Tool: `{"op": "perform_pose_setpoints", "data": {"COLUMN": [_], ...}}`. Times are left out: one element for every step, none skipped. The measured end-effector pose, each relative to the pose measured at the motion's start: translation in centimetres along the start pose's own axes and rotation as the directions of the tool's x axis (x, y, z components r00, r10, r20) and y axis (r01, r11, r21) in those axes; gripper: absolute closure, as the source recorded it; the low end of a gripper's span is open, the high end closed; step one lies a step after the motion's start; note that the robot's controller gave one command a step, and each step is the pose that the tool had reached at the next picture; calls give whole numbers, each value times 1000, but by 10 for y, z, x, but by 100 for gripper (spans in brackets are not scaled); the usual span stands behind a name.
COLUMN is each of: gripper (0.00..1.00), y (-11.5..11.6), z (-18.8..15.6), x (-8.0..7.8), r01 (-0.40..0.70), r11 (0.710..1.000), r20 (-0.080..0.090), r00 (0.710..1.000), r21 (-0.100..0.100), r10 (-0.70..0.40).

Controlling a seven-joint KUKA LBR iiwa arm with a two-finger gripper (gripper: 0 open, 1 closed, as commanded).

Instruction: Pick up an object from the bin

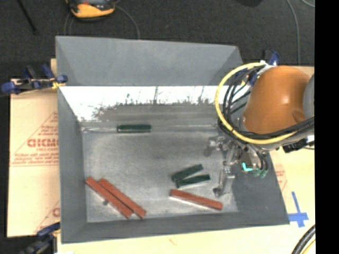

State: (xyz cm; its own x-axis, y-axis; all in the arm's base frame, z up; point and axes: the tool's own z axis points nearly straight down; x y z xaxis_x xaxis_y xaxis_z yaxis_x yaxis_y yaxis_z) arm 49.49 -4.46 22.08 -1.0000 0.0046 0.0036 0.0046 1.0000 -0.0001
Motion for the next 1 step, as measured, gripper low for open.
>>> {"op": "perform_pose_setpoints", "data": {"gripper": [0], "y": [0], "z": [-3], "x": [-2], "r01": [2], "r11": [1000], "r20": [8], "r00": [1000], "r21": [1], "r10": [-2]}}
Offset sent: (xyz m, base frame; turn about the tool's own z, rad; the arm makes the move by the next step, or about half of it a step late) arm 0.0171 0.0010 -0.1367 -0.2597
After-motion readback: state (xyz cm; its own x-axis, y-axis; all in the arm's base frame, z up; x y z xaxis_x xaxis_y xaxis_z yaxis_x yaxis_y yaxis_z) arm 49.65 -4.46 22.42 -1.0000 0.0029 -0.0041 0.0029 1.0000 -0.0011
